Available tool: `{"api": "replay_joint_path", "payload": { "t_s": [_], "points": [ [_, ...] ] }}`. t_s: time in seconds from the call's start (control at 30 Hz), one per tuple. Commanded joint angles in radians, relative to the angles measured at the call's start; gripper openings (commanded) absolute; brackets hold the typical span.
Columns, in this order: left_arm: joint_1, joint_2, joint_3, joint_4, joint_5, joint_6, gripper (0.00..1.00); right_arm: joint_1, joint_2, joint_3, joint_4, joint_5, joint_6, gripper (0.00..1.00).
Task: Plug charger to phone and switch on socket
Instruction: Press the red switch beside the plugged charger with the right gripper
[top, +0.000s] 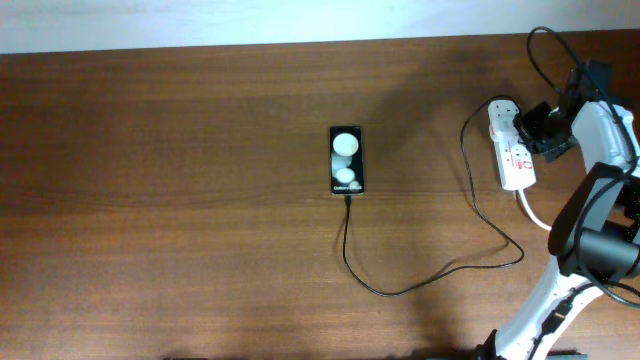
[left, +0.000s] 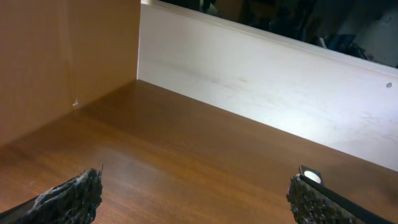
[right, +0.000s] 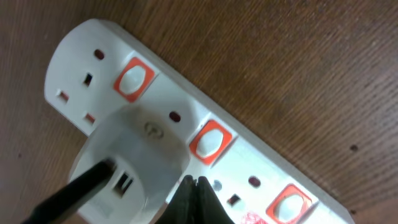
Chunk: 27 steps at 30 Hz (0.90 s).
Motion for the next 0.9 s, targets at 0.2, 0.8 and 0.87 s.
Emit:
{"api": "replay_joint_path", "payload": {
  "t_s": [0.2,0.8,0.87],
  "points": [
    [0.005,-0.002,0.002,0.000,-0.007,0.005,0.99,0.003,0.013,0.015,0.061,0.002,0.019,0.04],
    [0.005,-0.002,0.002,0.000,-0.006,0.005,0.99,0.060,0.093,0.015,0.071,-0.018,0.022,0.04],
    [0.005,-0.002,0.002,0.000,-0.006,0.005,0.99,0.063,0.093,0.015,0.071,-0.019,0.018,0.04]
  ]
}}
